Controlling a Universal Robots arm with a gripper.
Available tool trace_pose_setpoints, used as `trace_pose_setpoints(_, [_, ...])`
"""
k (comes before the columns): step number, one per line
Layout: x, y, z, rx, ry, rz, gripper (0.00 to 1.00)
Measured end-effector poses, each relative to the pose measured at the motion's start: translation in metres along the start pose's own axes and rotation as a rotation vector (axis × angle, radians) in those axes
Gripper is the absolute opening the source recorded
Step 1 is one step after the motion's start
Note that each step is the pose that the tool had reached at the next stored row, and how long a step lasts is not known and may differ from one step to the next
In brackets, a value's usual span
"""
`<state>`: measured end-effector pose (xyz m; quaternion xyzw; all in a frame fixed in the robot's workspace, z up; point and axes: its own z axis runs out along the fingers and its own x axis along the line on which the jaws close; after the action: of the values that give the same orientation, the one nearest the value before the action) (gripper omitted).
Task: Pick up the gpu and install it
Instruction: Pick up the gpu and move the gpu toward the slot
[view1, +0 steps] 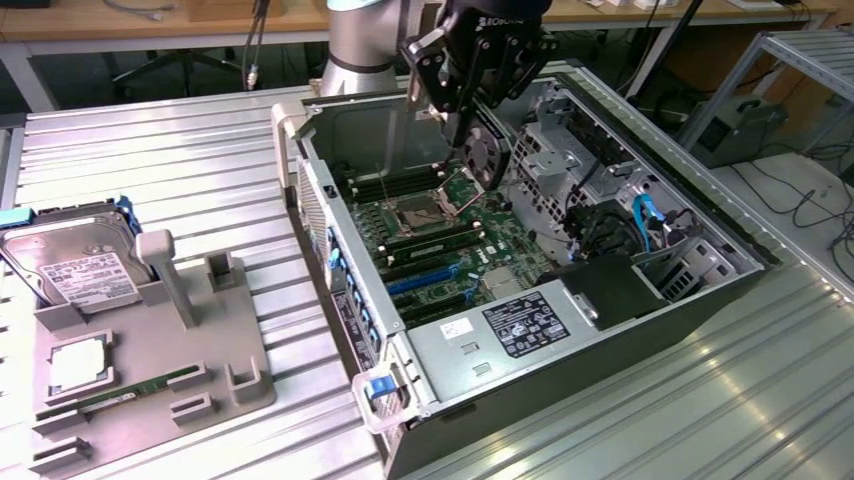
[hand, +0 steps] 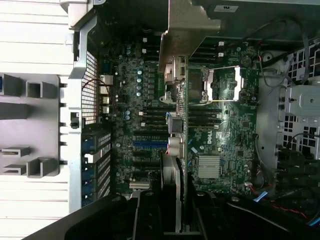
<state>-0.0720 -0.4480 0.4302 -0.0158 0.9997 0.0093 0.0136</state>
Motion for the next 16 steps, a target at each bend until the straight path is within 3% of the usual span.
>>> trace_pose_setpoints(9, [-0.018, -0.0005, 0.0012, 0.0001, 0.0001, 0.0, 0.28])
trace_pose_setpoints(15, [-0.037, -0.0011, 0.0029, 0.0, 0.0, 0.0, 0.28])
trace_pose_setpoints(16, [-0.044, -0.0014, 0.0036, 0.0001, 0.0, 0.0, 0.28])
